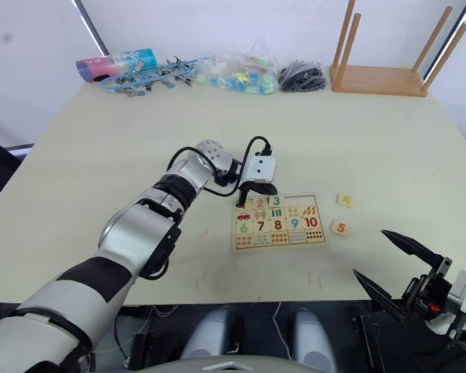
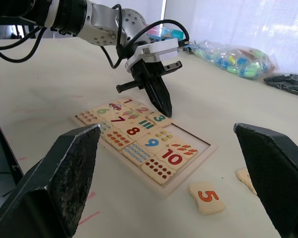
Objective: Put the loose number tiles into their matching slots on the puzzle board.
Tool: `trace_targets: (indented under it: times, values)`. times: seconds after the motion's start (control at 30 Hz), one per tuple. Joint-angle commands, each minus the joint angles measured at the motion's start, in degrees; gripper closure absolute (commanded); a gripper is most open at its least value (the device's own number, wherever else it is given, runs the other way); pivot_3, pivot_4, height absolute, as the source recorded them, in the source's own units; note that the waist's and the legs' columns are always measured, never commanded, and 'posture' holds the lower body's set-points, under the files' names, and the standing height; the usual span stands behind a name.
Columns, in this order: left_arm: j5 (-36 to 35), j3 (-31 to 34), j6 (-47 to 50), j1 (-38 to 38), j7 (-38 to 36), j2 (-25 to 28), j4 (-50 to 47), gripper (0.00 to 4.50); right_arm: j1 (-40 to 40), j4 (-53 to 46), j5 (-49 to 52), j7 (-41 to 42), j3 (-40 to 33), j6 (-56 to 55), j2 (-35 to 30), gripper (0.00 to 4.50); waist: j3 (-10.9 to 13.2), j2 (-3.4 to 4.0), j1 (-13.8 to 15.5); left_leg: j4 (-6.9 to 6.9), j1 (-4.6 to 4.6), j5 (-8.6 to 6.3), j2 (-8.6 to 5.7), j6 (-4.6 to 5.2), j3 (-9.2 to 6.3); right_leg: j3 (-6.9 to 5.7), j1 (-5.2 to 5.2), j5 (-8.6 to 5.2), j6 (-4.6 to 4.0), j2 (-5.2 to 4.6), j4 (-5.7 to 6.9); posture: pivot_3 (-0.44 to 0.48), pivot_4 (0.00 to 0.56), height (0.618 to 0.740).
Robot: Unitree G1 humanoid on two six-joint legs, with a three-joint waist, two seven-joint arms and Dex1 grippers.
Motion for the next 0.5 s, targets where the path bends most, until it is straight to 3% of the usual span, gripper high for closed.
trace_targets:
  times: [0.03, 0.5]
  values:
    - [-0.5, 0.6, -0.9, 0.0, -1.0, -0.1, -1.0, 4.45, 0.0, -0.5, 0.3, 0.1, -0.3, -0.4, -0.6, 0.00, 0.0, 0.00, 0.0, 0.00, 0.00, 0.00, 0.00, 0.00, 0.00, 0.00, 0.00, 0.00, 0.00, 0.00, 0.00, 0.000, 0.150, 0.737]
    - [-1.4, 2.2, 0.0, -1.4, 0.0, -0.1, -1.0, 4.45, -0.4, -0.5, 0.4, 0.0, -0.2, -0.2, -0.9, 0.00, 0.0, 0.00, 0.0, 0.00, 0.00, 0.00, 0.00, 0.00, 0.00, 0.00, 0.00, 0.00, 0.00, 0.00, 0.01, 0.000, 0.150, 0.737]
